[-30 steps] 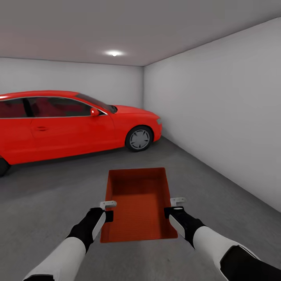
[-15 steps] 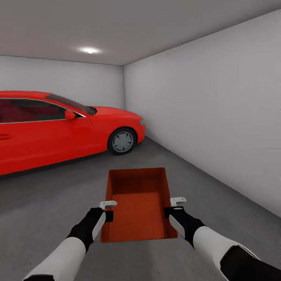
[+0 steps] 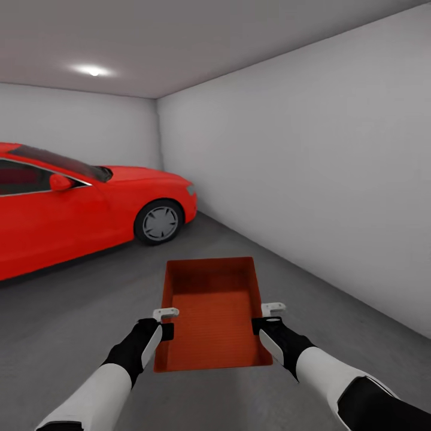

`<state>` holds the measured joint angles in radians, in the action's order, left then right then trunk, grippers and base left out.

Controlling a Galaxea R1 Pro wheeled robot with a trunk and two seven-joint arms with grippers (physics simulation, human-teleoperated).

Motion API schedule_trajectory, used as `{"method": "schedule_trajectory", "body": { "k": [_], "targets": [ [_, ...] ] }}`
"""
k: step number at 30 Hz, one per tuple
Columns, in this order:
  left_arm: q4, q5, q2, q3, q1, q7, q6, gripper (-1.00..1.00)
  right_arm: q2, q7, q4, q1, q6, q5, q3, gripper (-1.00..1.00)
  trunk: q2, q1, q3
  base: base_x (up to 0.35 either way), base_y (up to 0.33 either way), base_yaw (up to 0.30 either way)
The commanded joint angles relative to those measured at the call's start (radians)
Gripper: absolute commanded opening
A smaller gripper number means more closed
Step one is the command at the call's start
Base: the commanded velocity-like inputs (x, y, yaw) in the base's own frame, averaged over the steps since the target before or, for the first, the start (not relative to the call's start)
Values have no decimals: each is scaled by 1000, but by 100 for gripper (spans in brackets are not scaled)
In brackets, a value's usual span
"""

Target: Move the two storage containers from the living room to the garage. In the garage, place one container on the floor and stack the other container on top of it (either order is fine).

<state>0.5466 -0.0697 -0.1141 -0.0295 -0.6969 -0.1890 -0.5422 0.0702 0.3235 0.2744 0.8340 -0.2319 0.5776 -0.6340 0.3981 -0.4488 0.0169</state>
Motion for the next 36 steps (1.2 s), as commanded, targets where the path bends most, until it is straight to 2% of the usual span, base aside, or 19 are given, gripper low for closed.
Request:
{"method": "schedule_trajectory", "body": {
  "k": [1,36],
  "targets": [
    [1,19,1,-7,0,-10,-10,-100,-9,35,4,2,-7,-31,21,-100,2,-1,2,322,0,-285],
    [3,19,1,-7,0,-10,-10,-100,-10,35,3,2,-7,-31,22,-100,2,-1,2,322,0,-285]
  ]
}}
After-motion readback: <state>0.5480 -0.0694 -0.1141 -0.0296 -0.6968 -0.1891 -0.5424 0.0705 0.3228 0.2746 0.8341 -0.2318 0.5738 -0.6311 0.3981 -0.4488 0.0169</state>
